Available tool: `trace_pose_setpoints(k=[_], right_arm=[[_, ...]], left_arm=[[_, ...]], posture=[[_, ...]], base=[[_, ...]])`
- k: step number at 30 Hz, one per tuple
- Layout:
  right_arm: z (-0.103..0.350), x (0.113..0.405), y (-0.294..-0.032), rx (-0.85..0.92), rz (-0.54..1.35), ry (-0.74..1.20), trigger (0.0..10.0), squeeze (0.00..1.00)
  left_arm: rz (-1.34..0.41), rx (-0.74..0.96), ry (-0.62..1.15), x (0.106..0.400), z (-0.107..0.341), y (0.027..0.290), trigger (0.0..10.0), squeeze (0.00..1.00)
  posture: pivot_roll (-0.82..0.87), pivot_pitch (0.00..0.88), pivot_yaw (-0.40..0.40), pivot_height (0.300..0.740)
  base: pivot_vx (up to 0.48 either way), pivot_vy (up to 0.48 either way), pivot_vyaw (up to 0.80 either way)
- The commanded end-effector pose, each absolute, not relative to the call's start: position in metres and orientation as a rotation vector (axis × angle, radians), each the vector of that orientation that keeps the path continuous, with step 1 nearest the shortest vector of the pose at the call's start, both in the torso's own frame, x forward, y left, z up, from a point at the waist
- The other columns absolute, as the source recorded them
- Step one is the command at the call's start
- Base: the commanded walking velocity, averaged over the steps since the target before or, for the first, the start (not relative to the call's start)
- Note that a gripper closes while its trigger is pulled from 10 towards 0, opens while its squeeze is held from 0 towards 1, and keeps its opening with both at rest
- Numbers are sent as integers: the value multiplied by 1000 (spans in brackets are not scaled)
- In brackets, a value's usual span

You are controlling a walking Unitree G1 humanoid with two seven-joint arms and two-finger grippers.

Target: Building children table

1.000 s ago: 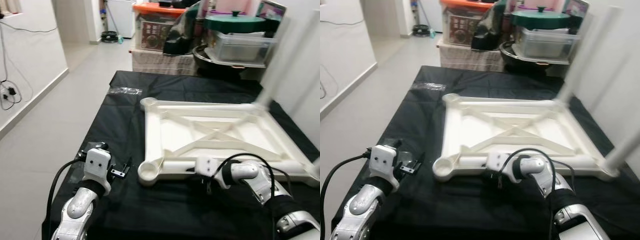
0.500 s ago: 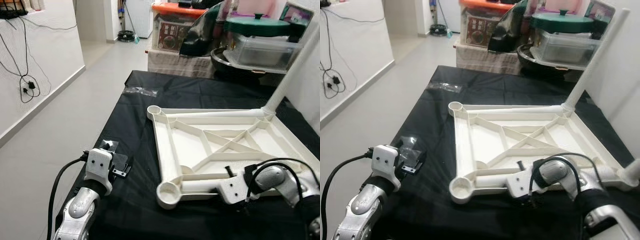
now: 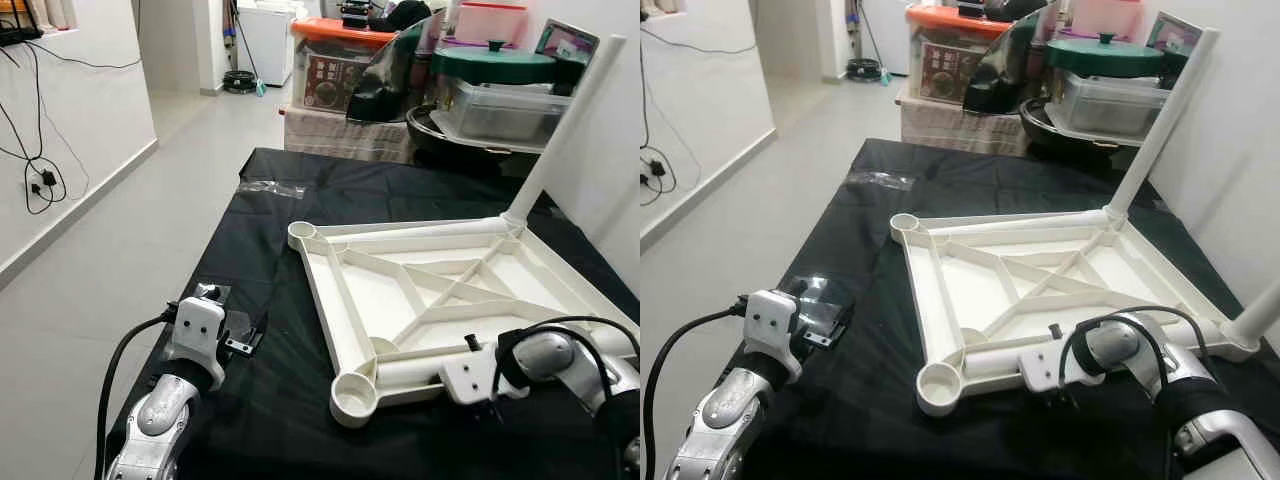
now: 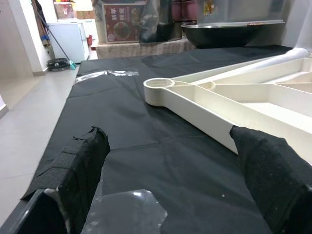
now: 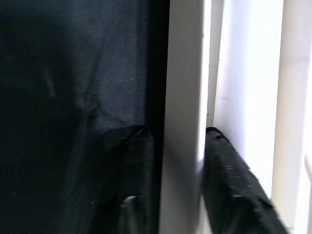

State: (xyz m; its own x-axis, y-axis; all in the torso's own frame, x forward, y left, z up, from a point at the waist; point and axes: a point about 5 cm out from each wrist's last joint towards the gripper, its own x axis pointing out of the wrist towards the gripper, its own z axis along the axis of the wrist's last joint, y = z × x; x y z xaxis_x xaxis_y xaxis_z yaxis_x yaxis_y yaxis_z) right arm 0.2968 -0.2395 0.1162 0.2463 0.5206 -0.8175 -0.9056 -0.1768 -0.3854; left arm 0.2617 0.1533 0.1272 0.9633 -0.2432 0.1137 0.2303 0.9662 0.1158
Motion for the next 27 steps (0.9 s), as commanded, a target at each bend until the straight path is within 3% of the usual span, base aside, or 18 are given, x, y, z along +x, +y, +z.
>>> trace_pose_setpoints(k=[1, 4, 5, 8, 16, 17, 18, 22, 24, 25, 27], right_arm=[[119, 299, -238, -1090, 1323, 445, 10000, 1000], [120, 299, -238, -1084, 1326, 443, 10000, 1000], [150, 303, -242, -1108, 1296, 366, 10000, 1000], [181, 306, -247, -1132, 1254, 298, 10000, 1000], [229, 313, -255, -1102, 1176, 199, 10000, 1000], [237, 316, -246, -1048, 1169, 130, 10000, 1000], [250, 327, -221, -901, 1099, -49, 10000, 1000], [247, 347, -195, -777, 912, -140, 10000, 1000], [235, 363, -177, -621, 733, -125, 10000, 1000], [223, 367, -164, -534, 662, -121, 10000, 620], [211, 368, -149, -457, 598, -112, 10000, 620]], left_arm=[[-259, 113, -123, 262, 125, 151, 10000, 0], [-259, 113, -124, 262, 125, 151, 10000, 0], [-258, 117, -122, 262, 125, 153, 10000, 0], [-258, 121, -119, 263, 125, 154, 10000, 0], [-263, 117, -121, 264, 125, 153, 10000, 0], [-261, 117, -122, 264, 125, 154, 10000, 0], [-250, 117, -122, 265, 125, 155, 10000, 0], [-231, 113, -125, 266, 125, 154, 10000, 0], [-207, 107, -125, 266, 126, 156, 10000, 0], [-195, 110, -122, 265, 125, 158, 10000, 0], [-184, 115, -118, 263, 125, 161, 10000, 0]], posture=[[1, 0, -79, 740], [1, 0, -79, 740], [0, 0, -68, 740], [-2, 0, -65, 740], [-7, 0, -60, 740], [-12, 0, -64, 740], [-11, 0, -66, 740], [4, 0, -78, 740], [12, 0, -86, 740], [26, 0, -93, 740], [26, 0, -93, 740]], base=[[0, 0, 0], [0, 0, 0], [0, 0, 0], [0, 0, 0], [0, 0, 0], [0, 0, 0], [0, 0, 0], [0, 0, 0], [0, 0, 0], [0, 0, 0], [0, 0, 0]])
